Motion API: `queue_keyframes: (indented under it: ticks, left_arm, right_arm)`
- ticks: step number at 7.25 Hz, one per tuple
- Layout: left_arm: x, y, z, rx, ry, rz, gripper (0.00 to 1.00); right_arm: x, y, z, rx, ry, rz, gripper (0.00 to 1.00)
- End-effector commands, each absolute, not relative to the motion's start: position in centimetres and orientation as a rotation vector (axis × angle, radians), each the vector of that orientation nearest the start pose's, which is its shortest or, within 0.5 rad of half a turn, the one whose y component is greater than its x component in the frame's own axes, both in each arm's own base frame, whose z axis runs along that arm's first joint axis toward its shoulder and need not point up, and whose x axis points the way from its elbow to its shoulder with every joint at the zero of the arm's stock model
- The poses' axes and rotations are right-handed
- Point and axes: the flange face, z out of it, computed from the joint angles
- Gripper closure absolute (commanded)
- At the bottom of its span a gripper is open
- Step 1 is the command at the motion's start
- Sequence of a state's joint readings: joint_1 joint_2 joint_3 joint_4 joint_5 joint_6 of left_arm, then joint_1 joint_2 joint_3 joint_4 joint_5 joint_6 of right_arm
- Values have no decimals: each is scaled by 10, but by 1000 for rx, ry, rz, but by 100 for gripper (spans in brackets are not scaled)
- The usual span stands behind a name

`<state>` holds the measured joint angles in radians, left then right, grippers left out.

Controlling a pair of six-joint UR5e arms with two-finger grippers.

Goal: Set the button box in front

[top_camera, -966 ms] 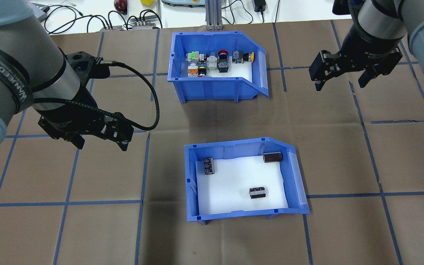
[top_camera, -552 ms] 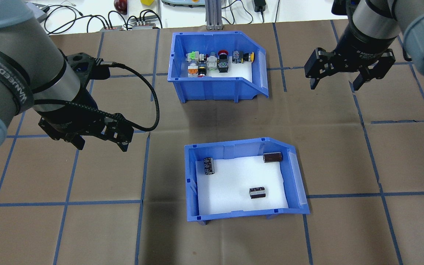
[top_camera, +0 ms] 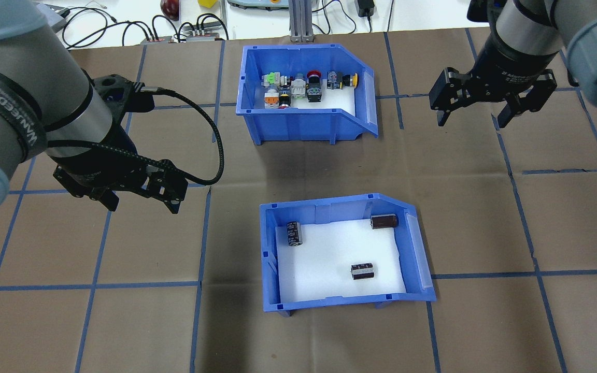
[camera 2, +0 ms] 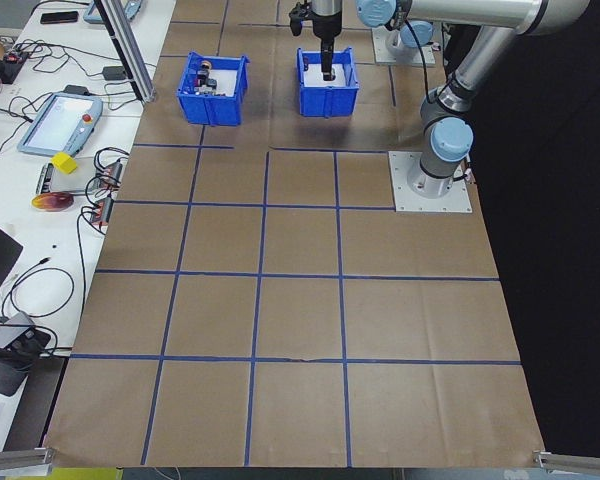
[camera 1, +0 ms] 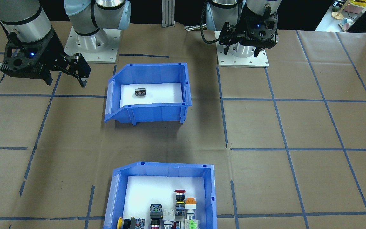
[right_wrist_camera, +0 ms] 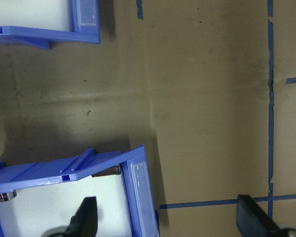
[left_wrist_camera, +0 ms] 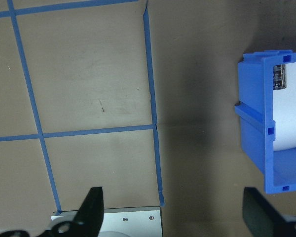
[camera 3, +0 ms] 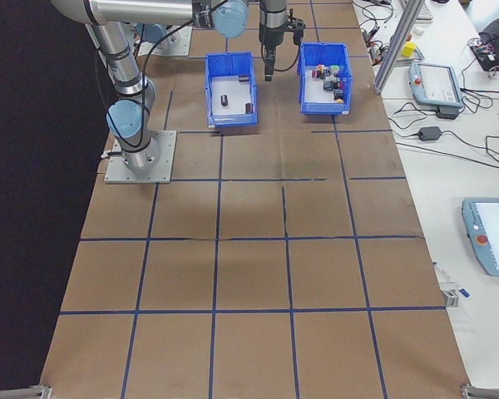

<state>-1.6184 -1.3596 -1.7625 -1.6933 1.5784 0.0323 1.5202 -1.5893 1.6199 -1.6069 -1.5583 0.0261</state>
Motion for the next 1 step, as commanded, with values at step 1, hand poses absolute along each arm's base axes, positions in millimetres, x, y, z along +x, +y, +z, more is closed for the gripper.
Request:
queue_keyframes:
  ticks: [1]
  left_arm:
    - [-151,-385,477,125,3127,161,1]
  right_arm:
    - [110,-491,475,120,3127,-12,0]
